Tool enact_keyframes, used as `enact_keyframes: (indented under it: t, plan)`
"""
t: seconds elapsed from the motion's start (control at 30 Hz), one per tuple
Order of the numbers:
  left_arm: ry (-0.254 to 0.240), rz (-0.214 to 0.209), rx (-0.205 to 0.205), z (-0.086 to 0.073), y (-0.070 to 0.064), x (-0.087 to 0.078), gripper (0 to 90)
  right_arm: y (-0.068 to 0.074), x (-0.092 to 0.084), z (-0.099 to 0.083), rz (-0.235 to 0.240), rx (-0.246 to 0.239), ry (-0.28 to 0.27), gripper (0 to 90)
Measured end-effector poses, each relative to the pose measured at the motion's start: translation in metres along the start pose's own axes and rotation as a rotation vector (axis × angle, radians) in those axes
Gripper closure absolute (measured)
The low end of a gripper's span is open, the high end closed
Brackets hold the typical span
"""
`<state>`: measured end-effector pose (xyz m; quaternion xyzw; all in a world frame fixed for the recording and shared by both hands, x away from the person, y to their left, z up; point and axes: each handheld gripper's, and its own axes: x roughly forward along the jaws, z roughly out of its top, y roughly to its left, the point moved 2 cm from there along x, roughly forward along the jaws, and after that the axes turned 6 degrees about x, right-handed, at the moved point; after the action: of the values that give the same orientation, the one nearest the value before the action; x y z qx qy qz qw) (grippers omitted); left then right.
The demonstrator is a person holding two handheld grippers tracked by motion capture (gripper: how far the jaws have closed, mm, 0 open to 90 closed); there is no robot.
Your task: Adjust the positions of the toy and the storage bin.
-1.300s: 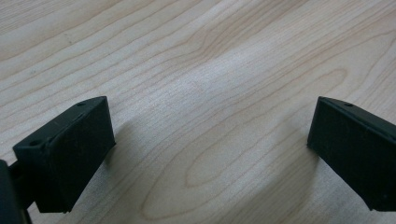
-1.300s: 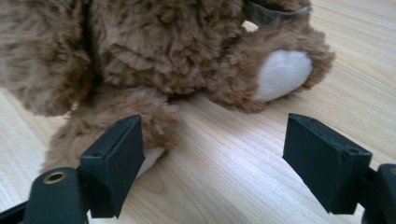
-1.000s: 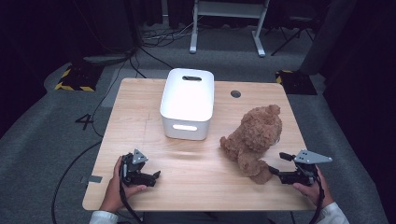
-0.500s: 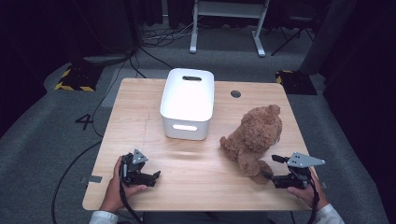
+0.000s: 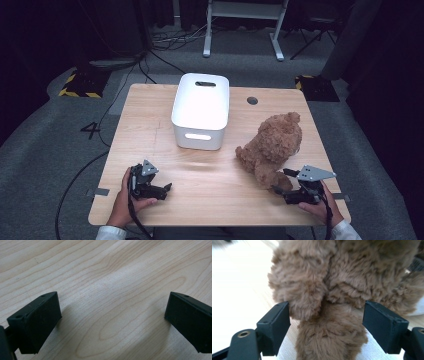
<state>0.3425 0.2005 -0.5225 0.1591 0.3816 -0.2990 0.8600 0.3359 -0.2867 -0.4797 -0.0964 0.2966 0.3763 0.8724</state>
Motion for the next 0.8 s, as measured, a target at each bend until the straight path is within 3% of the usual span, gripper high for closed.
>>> enact_keyframes:
  t: [0.47,0.8]
  plan:
    - [0.000,0.000,0.000,0.000,0.000,0.000,0.5,-0.002,0.022,-0.012,-0.060,-0.003,0.065,23.9]
    - [0.000,0.000,-0.004,0.000,0.000,0.000,0.5,-0.007,0.028,-0.017,-0.087,-0.001,0.082,32.7]
